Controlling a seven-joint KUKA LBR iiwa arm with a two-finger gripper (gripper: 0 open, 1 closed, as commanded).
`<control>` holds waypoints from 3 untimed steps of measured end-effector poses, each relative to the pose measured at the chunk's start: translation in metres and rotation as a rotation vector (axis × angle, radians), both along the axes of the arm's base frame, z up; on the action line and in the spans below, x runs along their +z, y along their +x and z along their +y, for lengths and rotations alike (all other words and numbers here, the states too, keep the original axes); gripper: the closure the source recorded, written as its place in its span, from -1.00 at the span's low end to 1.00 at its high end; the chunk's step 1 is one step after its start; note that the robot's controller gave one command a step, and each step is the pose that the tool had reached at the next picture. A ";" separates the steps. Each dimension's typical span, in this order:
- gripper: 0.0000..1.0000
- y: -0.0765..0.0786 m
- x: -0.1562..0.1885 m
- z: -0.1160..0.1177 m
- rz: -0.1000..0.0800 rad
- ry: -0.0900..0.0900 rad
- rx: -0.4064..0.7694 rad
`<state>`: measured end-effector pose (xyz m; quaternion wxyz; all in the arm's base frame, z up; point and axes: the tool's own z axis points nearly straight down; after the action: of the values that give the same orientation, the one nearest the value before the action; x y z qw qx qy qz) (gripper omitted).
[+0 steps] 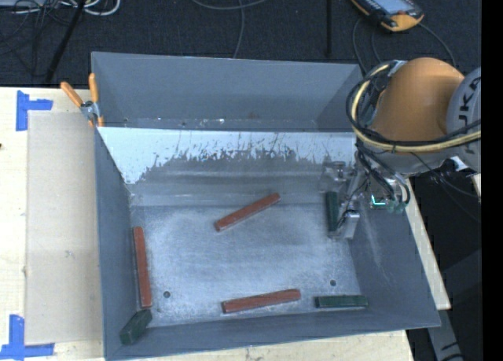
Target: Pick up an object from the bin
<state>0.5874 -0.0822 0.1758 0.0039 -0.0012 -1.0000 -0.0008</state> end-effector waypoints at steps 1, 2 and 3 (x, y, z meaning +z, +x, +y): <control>-1.00 0.002 0.004 0.000 -0.008 -0.001 0.002; -1.00 0.002 0.004 0.000 -0.008 -0.001 0.003; -1.00 0.004 0.000 0.006 -0.011 -0.004 0.003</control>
Offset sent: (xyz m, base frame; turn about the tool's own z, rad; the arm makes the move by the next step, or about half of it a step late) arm 0.0000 0.0000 0.0000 0.0000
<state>0.5913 -0.0761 0.1758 -0.0016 0.0003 -1.0000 0.0010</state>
